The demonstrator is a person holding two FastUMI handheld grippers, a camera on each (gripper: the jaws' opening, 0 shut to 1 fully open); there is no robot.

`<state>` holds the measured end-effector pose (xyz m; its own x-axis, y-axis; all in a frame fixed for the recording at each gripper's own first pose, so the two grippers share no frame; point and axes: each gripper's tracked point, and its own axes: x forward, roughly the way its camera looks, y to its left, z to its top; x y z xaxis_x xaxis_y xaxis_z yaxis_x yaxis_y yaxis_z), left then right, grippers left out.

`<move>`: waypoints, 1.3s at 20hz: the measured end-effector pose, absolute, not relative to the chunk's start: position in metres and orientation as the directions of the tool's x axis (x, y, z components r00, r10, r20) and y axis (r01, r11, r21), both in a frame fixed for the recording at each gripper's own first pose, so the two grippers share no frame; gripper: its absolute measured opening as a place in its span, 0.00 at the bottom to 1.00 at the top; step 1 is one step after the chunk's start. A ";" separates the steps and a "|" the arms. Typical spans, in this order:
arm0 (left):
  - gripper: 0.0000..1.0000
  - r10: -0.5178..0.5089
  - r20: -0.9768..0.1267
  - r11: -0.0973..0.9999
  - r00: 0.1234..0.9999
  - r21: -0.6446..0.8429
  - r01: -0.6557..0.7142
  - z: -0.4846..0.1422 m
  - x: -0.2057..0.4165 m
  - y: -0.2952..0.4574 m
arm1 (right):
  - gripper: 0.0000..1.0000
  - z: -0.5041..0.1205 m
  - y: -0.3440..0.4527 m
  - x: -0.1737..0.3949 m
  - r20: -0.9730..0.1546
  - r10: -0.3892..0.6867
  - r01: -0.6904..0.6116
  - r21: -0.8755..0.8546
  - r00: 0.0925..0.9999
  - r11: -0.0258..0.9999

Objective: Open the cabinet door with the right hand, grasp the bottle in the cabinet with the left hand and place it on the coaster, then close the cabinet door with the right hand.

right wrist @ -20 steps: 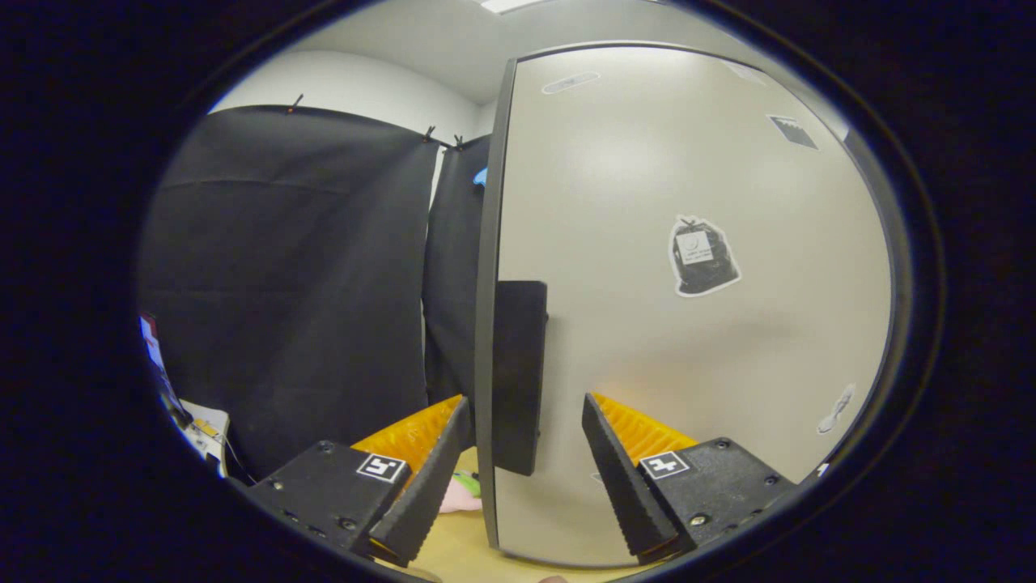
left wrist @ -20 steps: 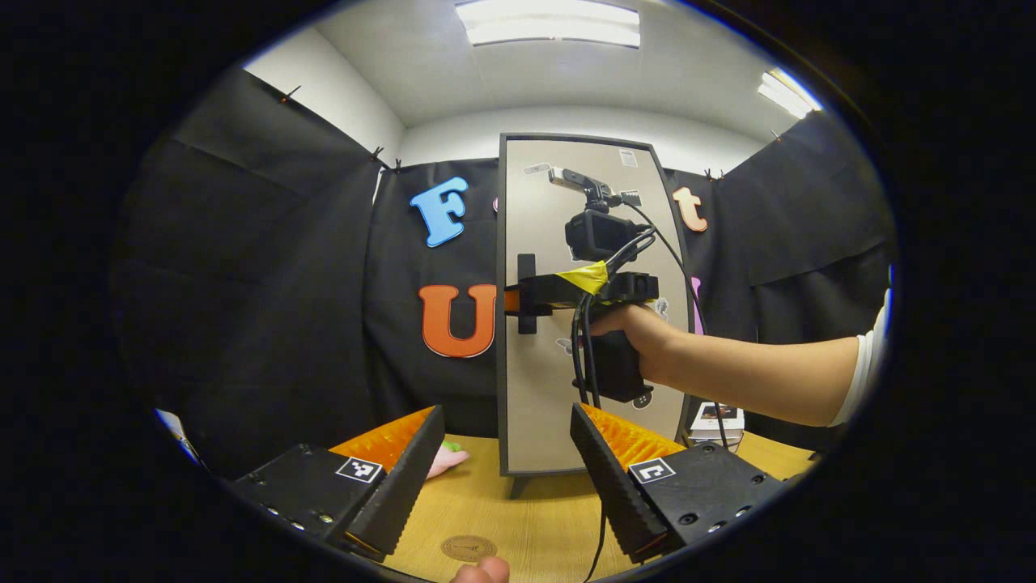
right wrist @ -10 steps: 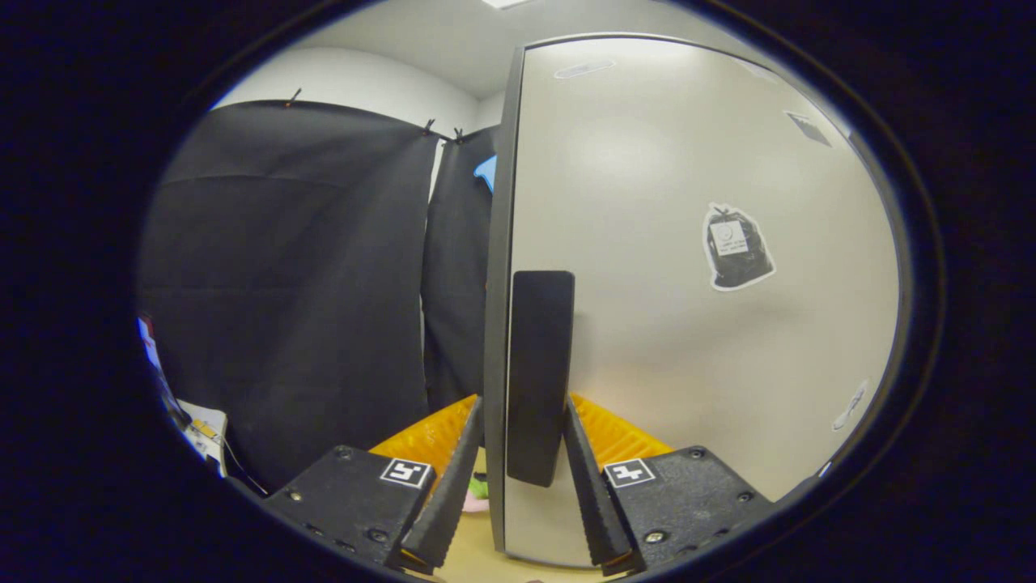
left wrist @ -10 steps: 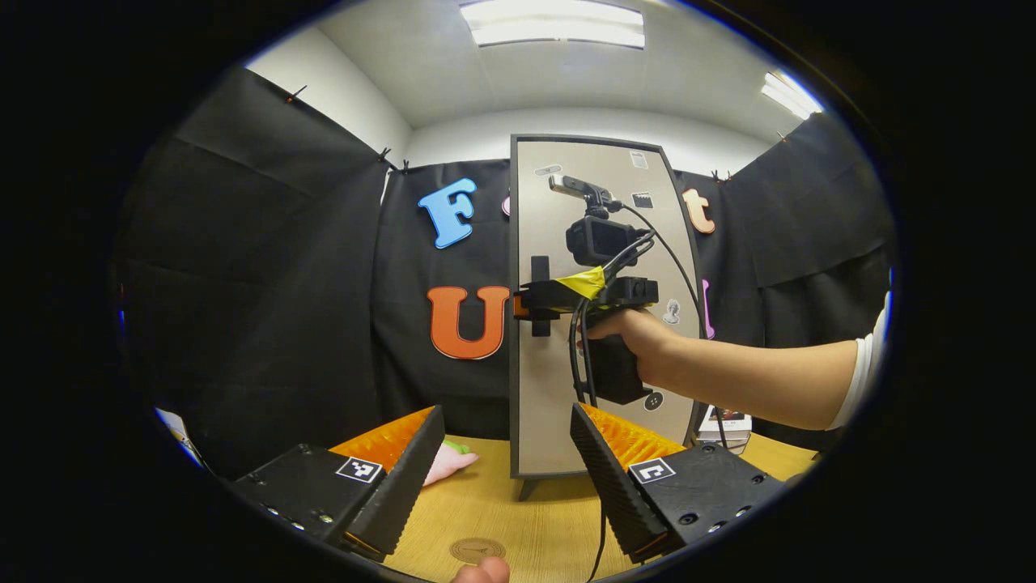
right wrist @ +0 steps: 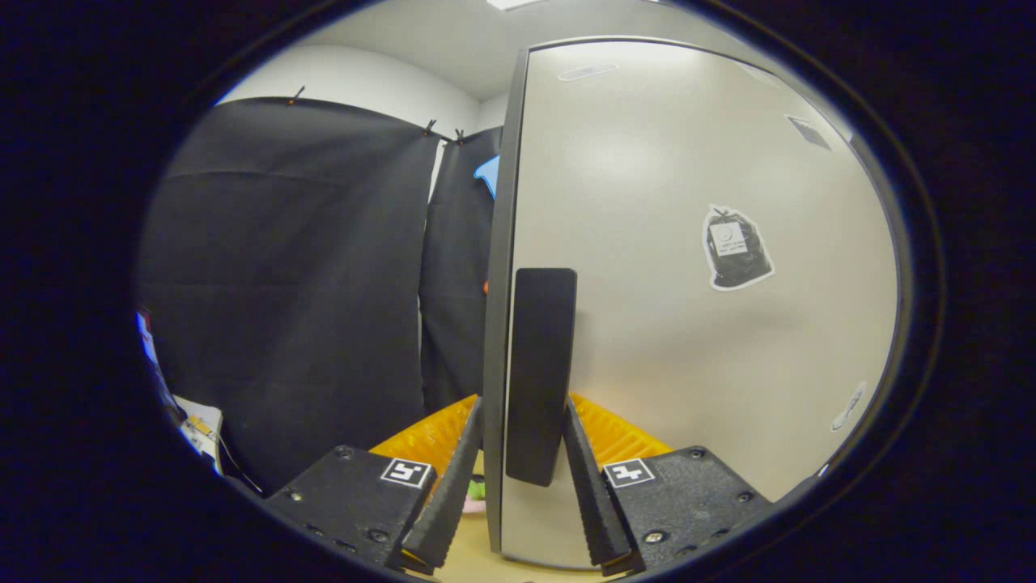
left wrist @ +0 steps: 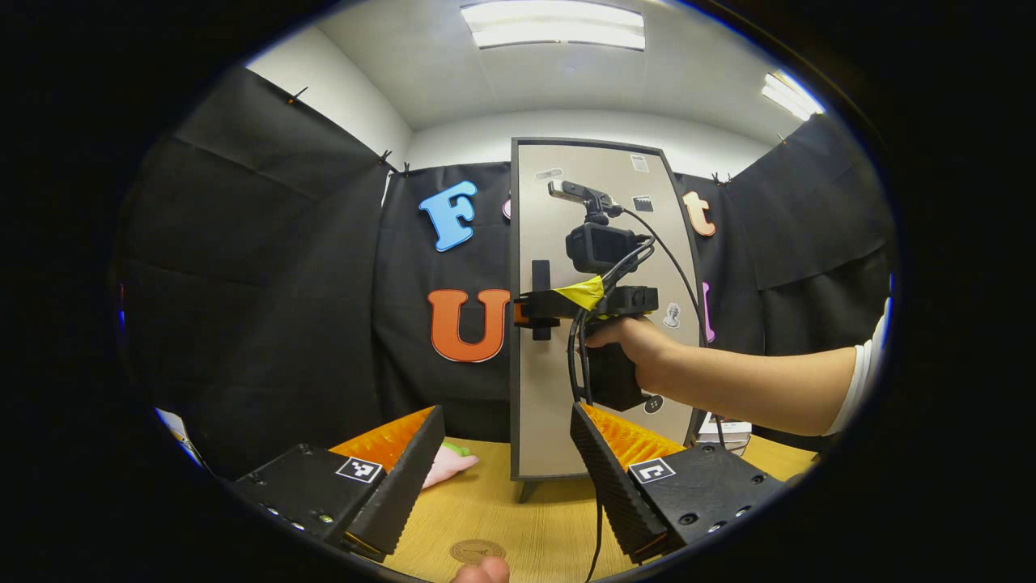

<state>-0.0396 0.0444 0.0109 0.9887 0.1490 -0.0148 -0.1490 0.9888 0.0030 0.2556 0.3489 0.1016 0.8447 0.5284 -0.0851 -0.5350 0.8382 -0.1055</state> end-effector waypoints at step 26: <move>0.95 0.145 -0.013 0.989 0.989 0.006 -0.145 0.014 -0.047 0.048 | 0.28 0.095 0.342 0.259 -0.106 0.490 -0.496 -0.042 0.865 0.867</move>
<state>-0.0473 0.0476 0.0138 0.9893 0.1451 -0.0127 -0.1450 0.9894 0.0061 0.2594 0.3420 0.0951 0.8652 0.4902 -0.1055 -0.4964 0.8671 -0.0418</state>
